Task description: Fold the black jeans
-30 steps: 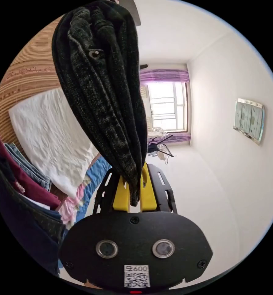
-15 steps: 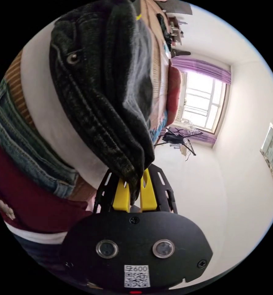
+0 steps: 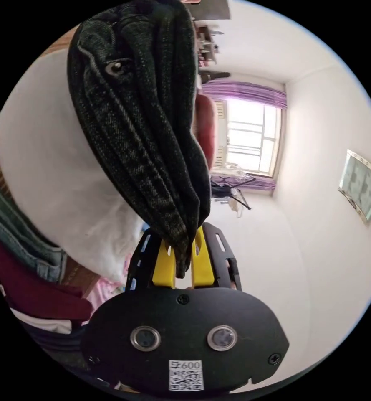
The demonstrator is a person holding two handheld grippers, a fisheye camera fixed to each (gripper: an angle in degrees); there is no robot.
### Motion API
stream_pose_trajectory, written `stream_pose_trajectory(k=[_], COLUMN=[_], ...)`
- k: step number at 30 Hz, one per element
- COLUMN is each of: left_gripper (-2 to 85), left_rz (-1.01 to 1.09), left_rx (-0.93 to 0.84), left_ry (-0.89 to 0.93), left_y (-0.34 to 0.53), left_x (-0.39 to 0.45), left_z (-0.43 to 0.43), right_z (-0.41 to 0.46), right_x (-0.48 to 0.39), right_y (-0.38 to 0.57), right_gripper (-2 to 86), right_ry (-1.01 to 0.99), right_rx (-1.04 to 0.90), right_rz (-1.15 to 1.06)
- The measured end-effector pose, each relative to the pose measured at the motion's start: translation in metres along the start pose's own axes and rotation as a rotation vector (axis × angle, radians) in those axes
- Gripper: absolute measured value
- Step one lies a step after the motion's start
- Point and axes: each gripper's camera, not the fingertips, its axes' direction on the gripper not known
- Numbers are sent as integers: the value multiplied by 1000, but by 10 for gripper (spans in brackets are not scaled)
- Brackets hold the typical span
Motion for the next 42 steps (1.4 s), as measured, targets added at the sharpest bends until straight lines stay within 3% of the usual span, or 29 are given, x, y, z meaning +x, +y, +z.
stream_pose_trajectory(k=[1,3,4,6,9,12,13,15,16,17,19,20,22,24,26,28,32,35,39,42], left_gripper=[86,79,77,73,50,26,23,16,13,12,10,10,8,7,5,4,3,4,7,8], left_rz=[65,104,41,-29,12,-45,-93,-407,-612,-717,-1103,-1191,-1459,-1491,-1435,-1412,-1485,-1588,-1458,-1457], left_rx=[-21,-39,-76,-90,-107,-250,-291,-431,-476,-485,-388,-358,-341,-366,-482,-488,-490,-517,-426,-362], left_ry=[11,-79,-35,79,143,204,243,425,489,529,676,694,774,846,908,927,844,712,448,576], left_y=[-22,-36,-36,-24,-5,25,31,52,59,62,67,69,75,73,67,58,62,79,57,40], left_x=[27,47,36,11,5,1,-6,-53,-82,-96,-142,-149,-158,-143,-109,-82,-88,-95,-102,-107], left_z=[-13,-29,-37,-54,-101,-140,-143,-133,-120,-112,-84,-77,-45,-23,-3,-5,-40,-105,-251,-340], right_z=[15,18,16,23,56,61,60,58,58,62,77,88,106,128,140,140,104,58,-1,-49], right_x=[-27,-42,-42,-31,-4,32,53,88,108,121,128,125,111,90,67,63,70,76,71,46], right_y=[-4,1,11,30,71,120,131,146,155,164,177,187,204,222,240,248,237,238,244,242], right_gripper=[42,70,80,86,84,38,20,1,-4,-5,-7,-8,-8,-8,-8,-8,-8,-8,-8,-8], right_ry=[-120,-38,-17,-50,-58,-97,-168,-367,-569,-762,-936,-991,-1099,-1210,-1226,-1220,-978,-839,-837,-849], right_rx=[-117,-134,-109,-136,-372,-410,-412,-368,-283,-183,-141,-133,-112,-163,-185,-186,-199,-82,60,119], right_rz=[-237,-344,-398,-421,-325,-94,80,388,585,764,1014,1130,1213,1249,1221,1240,1146,1123,1110,1048])
